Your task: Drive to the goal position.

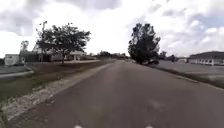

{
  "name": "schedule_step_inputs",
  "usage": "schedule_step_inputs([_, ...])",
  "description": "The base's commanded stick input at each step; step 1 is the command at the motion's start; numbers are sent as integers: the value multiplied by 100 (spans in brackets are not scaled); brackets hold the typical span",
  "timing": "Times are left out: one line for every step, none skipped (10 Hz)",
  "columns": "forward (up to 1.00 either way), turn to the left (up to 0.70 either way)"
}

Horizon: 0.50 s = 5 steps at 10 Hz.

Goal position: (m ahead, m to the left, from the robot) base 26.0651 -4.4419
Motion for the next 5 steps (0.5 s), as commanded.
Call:
schedule_step_inputs([70,0])
schedule_step_inputs([70,0])
schedule_step_inputs([70,0])
schedule_step_inputs([70,0])
schedule_step_inputs([70,0])
